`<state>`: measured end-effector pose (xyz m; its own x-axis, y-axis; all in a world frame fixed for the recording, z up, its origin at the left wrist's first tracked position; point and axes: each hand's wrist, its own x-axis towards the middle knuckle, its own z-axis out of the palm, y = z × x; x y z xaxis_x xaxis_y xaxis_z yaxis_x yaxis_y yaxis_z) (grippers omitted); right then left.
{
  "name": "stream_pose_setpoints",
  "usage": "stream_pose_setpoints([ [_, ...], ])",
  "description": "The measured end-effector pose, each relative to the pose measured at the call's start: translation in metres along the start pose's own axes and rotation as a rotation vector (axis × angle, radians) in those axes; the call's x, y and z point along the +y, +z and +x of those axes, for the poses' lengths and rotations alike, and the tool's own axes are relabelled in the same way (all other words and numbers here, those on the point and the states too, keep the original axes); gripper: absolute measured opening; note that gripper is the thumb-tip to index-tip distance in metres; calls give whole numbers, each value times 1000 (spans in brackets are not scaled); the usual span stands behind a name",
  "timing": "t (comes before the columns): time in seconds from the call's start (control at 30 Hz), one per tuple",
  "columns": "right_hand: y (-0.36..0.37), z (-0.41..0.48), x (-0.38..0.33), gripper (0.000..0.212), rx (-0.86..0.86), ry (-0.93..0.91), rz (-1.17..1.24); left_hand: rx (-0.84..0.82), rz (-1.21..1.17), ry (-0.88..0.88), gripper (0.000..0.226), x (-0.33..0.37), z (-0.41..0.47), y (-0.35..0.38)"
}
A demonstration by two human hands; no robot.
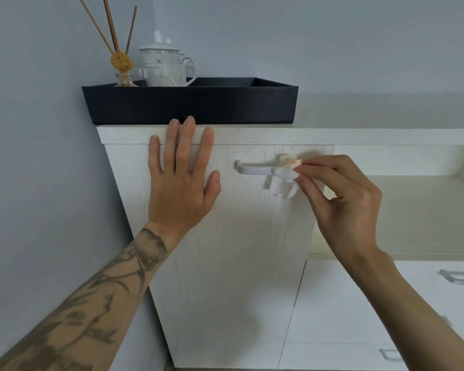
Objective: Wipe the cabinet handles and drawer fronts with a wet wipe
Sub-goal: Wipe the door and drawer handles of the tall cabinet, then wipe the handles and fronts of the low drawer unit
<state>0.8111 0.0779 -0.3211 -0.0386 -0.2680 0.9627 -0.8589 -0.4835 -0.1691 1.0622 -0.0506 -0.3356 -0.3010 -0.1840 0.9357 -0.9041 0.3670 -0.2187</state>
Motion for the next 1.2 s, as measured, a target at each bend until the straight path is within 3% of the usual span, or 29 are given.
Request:
stream_pose_setpoints([
  [0.23,-24,15,-15,12,-134,317,28,-270,-54,-32,67,3,1,-46],
  [0.57,-94,130,-80,27,-579,702,69,-991,-191,-174,65,3,99,-197],
  [0.8,-166,247,-143,20,-810,604,76,-1285,-89,-258,75,-7,210,-324],
  [1.03,-219,353,-197,21,-902,476,163,-1308,-48,-461,75,-19,308,-456],
  [1.2,-258,388,-232,22,-902,339,353,-1254,42,-628,71,8,348,-555],
])
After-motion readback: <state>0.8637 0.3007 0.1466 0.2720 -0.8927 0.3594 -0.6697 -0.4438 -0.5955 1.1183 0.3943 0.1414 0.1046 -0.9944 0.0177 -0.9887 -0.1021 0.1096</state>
